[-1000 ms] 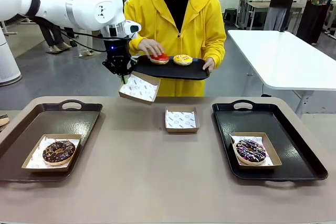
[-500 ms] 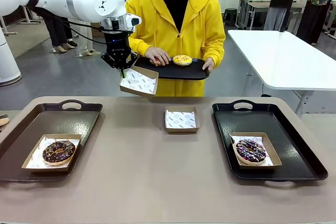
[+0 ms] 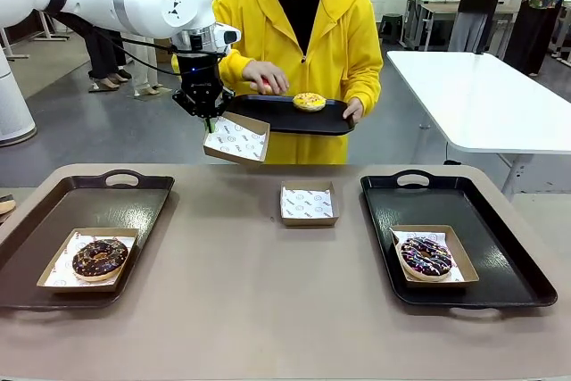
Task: Individually package the donuts and arrange them on the tray.
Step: Place the picked Paper togo box on the Handle tray while simultaneously picking up another Paper togo box from the table with the other hand.
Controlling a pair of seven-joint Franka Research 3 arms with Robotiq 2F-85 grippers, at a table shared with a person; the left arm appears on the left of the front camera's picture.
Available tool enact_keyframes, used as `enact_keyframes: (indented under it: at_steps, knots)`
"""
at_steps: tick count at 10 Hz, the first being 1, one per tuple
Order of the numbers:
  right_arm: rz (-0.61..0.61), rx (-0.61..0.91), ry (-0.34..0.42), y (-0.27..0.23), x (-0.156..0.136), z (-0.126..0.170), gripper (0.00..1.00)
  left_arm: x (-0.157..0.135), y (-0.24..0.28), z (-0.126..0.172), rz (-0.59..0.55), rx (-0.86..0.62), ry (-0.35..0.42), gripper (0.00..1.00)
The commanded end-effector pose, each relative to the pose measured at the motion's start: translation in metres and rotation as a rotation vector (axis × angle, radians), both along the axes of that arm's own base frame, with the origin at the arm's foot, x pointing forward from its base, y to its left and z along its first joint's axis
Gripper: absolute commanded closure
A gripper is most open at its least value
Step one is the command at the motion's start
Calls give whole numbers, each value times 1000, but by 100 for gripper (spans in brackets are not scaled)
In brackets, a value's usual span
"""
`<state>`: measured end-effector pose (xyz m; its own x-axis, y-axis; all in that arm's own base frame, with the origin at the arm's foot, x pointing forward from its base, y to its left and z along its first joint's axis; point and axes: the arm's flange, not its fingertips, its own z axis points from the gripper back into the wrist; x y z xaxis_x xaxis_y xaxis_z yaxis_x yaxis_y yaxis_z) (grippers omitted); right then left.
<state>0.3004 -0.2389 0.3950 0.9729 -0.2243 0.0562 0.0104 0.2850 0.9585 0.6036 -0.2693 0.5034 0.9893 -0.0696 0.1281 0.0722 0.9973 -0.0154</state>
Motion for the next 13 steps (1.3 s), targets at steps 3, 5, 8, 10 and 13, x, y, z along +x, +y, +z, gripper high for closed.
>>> enact_keyframes:
  at_steps: [3,5,8,10,13]
  knots:
    - [-6,9,1,-1,-1,3,0,1,3,1,-18,-10,0,100]
    - [-6,9,1,-1,-1,3,0,1,3,1,-18,-10,0,100]
    - [-6,9,1,-1,-1,3,0,1,3,1,-18,-10,0,100]
    - [-6,9,1,-1,-1,3,0,1,3,1,-18,-10,0,100]
    - [-6,9,1,-1,-1,3,0,1,3,1,-18,-10,0,100]
